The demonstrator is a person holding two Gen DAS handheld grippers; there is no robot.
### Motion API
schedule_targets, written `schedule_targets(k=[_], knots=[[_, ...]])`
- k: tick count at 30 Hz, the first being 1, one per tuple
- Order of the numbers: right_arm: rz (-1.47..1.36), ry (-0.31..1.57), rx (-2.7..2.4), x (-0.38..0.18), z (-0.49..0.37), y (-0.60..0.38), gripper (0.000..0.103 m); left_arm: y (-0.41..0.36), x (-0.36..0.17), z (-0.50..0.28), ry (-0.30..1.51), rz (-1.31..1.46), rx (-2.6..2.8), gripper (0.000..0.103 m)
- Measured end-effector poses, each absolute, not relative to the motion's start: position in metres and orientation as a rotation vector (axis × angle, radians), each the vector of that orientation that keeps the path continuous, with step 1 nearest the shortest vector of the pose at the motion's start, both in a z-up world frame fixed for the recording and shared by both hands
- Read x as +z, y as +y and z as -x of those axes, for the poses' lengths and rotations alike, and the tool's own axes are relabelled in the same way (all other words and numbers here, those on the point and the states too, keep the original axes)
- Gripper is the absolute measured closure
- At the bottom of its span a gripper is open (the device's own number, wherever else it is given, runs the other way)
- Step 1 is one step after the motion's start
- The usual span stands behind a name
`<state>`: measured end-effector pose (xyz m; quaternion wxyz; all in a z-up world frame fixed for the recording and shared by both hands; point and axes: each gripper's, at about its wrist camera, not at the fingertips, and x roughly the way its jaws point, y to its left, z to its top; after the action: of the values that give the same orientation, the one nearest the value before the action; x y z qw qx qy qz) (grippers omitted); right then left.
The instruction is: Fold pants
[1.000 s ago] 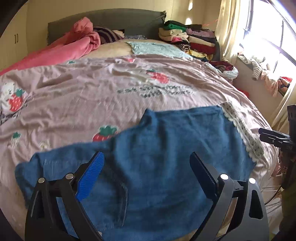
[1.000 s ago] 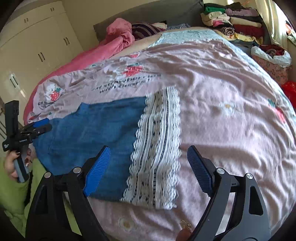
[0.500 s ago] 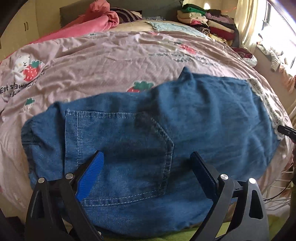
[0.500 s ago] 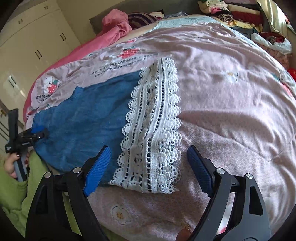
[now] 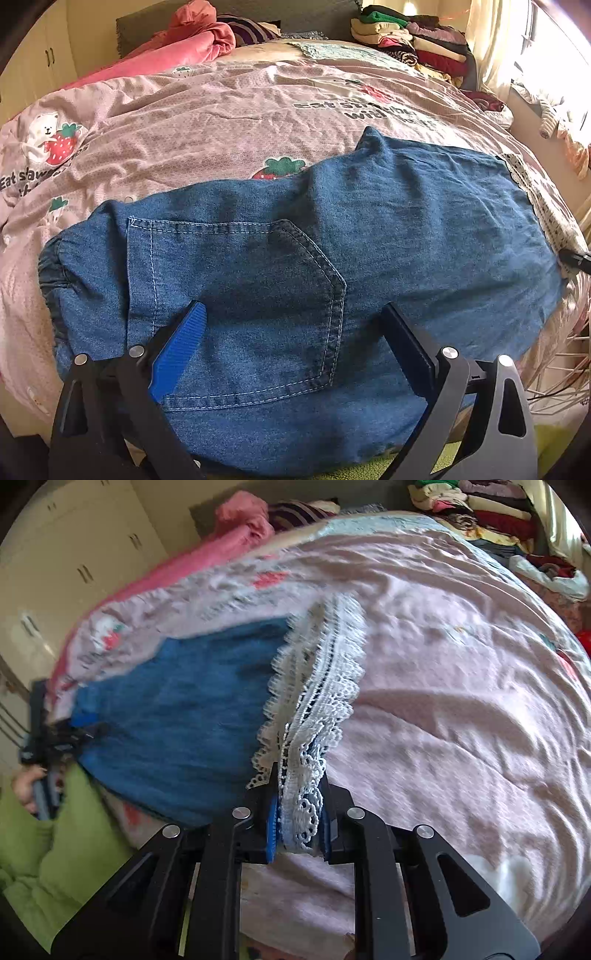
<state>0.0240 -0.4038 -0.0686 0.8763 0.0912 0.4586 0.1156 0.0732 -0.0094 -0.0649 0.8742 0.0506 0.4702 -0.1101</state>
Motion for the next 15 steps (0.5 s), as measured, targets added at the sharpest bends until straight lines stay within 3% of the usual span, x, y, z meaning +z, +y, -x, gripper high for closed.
schedule_targets(k=[7, 11, 15], knots=[[-0.176, 0.964, 0.225, -0.074, -0.024, -0.402, 0.083, -0.009, -0.068, -0.074, 0.975, -0.090, -0.235, 0.007], [-0.162, 0.942, 0.190, -0.062, -0.019, -0.405, 0.063, -0.009, -0.065, -0.072, 0.963, -0.085, -0.235, 0.007], [-0.150, 0.892, 0.165, -0.046, -0.013, -0.409, 0.049, -0.007, -0.058, -0.067, 0.951, -0.062, -0.234, 0.006]])
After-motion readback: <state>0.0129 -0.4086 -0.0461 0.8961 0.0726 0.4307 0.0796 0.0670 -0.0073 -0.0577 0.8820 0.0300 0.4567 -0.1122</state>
